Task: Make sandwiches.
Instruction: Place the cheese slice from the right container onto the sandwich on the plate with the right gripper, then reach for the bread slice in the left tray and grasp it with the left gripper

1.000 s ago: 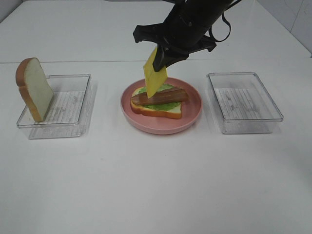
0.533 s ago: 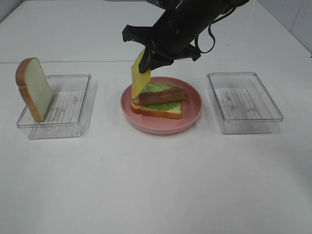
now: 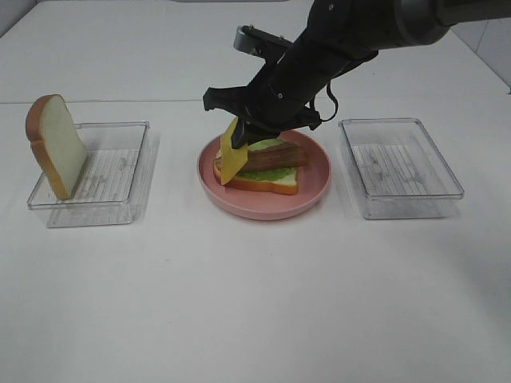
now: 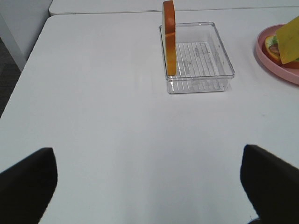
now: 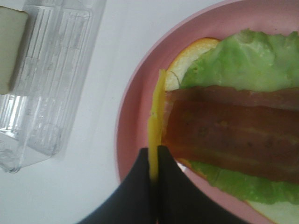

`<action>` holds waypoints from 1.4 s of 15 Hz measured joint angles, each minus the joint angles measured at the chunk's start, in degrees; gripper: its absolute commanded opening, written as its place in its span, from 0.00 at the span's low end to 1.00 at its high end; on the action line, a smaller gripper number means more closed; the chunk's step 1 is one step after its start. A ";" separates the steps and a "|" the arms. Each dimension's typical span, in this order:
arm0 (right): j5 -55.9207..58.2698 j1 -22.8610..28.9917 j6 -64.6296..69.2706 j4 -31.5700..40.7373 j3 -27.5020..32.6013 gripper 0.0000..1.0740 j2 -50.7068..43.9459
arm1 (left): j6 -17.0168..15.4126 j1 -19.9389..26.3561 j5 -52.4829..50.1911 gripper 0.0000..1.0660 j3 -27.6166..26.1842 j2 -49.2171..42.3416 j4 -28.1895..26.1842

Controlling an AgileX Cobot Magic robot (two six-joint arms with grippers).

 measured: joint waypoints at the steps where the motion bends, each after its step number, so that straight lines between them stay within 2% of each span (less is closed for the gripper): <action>1: -0.46 0.00 0.00 -0.57 0.00 0.00 0.29 | 0.00 0.00 0.00 0.95 0.00 0.00 0.00; 4: -1.60 0.00 0.00 -6.25 0.00 0.00 0.69 | 0.00 0.00 0.00 0.95 0.00 0.00 0.00; 8: -1.78 0.00 0.00 -9.22 0.00 0.00 0.69 | 0.00 0.00 0.00 0.95 0.00 0.00 0.00; 9: -2.29 0.00 0.00 -9.91 0.00 0.05 0.69 | 0.00 0.00 0.00 0.95 0.00 0.00 0.00; 10: -2.75 0.00 0.00 -10.31 0.00 0.26 0.69 | 0.00 0.00 0.00 0.95 0.00 0.00 0.00; 11: -2.86 0.00 0.00 -10.37 0.00 0.36 0.69 | 0.00 0.00 0.00 0.95 0.00 0.00 0.00; 13: -3.61 0.00 0.00 -10.89 0.00 0.80 0.69 | 0.00 0.00 0.00 0.95 0.00 0.00 0.00; 14: -4.01 0.00 0.00 -11.86 0.00 0.88 0.69 | 0.00 0.00 0.00 0.95 0.00 0.00 0.00; 15: -4.07 0.00 0.00 -12.61 0.00 0.92 0.69 | 0.00 0.00 0.00 0.95 0.00 0.00 0.00; 16: -3.21 0.00 0.29 -17.19 -0.63 0.92 0.69 | 0.00 0.00 0.00 0.95 0.00 0.00 0.00; 19: 0.97 0.00 2.92 -23.66 -3.84 0.92 0.06 | 0.00 0.00 0.00 0.95 0.00 0.00 0.00; 20: 7.39 0.00 4.76 -28.99 -8.08 0.92 -2.06 | 0.00 0.00 0.00 0.95 0.00 0.00 0.00; 21: 9.40 0.00 4.81 -30.02 -9.40 0.92 -2.92 | 0.00 0.00 0.00 0.95 0.00 0.00 0.00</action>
